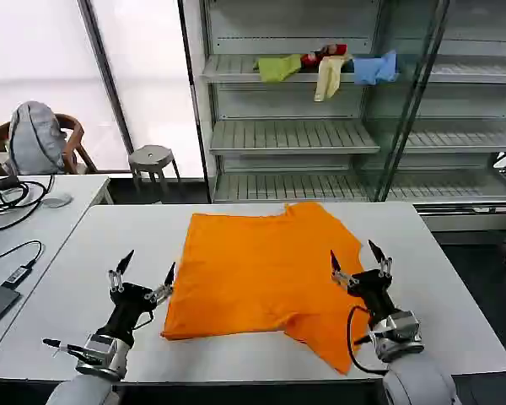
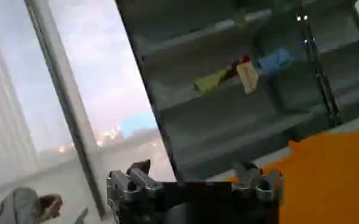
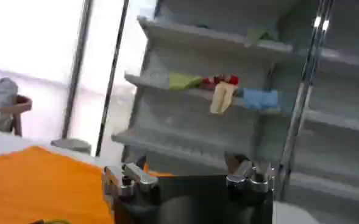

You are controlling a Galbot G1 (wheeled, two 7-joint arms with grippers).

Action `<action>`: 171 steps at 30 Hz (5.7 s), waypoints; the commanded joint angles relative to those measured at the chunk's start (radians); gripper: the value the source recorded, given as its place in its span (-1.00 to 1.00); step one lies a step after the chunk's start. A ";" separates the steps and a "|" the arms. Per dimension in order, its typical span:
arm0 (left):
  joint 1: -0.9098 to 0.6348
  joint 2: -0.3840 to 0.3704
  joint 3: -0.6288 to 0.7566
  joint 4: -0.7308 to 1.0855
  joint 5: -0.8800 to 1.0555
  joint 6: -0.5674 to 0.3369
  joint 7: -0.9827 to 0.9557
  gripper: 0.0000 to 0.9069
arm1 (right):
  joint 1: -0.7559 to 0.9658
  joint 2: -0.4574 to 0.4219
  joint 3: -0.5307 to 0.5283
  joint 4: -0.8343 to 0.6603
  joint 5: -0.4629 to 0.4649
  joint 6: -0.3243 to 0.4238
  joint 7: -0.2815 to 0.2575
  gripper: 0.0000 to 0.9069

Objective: Fold and organize the clothes.

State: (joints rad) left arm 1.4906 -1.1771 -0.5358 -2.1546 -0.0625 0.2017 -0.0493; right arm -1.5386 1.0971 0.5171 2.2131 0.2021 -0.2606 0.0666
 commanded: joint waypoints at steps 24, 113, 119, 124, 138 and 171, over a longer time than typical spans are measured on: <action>0.180 0.013 0.035 -0.098 -0.250 0.344 -0.196 1.00 | -0.384 0.027 0.068 0.124 0.034 -0.125 -0.010 1.00; -0.271 -0.033 0.040 0.310 -0.528 0.153 0.070 -0.96 | 0.385 0.079 -0.169 -0.251 0.083 -0.257 0.069 -1.00; -0.285 -0.025 0.040 0.324 -0.530 0.154 0.072 -0.96 | 0.411 0.086 -0.176 -0.288 0.072 -0.251 0.058 -1.00; -0.282 -0.018 0.033 0.336 -0.531 0.151 0.080 -0.96 | 0.424 0.093 -0.179 -0.312 0.058 -0.249 0.057 -1.00; -0.266 0.000 0.034 0.294 -0.536 0.132 0.114 -0.96 | 0.426 0.093 -0.155 -0.268 0.056 -0.222 0.042 -1.00; -0.405 0.065 0.097 0.500 -0.496 0.116 0.141 -0.96 | 0.522 0.091 -0.194 -0.394 0.042 -0.227 0.043 -1.00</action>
State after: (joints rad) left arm 1.1188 -1.1216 -0.4509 -1.7103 -0.5657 0.3204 0.0870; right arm -1.0284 1.1882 0.3237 1.8331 0.2444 -0.4890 0.1089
